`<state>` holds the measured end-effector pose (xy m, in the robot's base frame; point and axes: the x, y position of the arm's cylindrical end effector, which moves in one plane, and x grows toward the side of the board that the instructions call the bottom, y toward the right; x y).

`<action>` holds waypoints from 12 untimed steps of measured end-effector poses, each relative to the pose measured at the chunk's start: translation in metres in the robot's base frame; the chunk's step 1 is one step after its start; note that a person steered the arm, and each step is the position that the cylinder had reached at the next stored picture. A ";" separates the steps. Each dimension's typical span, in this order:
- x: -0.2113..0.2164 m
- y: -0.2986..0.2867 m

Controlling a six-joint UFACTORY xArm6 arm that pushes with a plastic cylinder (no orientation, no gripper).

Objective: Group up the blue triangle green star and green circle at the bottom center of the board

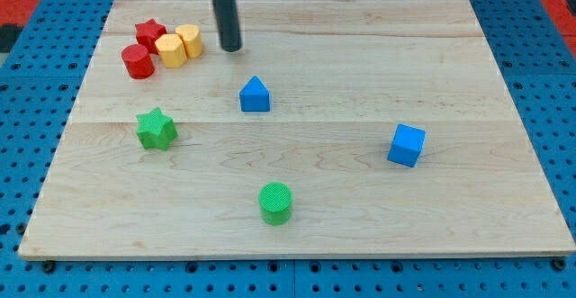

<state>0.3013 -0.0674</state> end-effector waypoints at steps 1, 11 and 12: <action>0.032 0.017; 0.107 -0.048; 0.131 -0.093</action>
<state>0.4327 -0.1601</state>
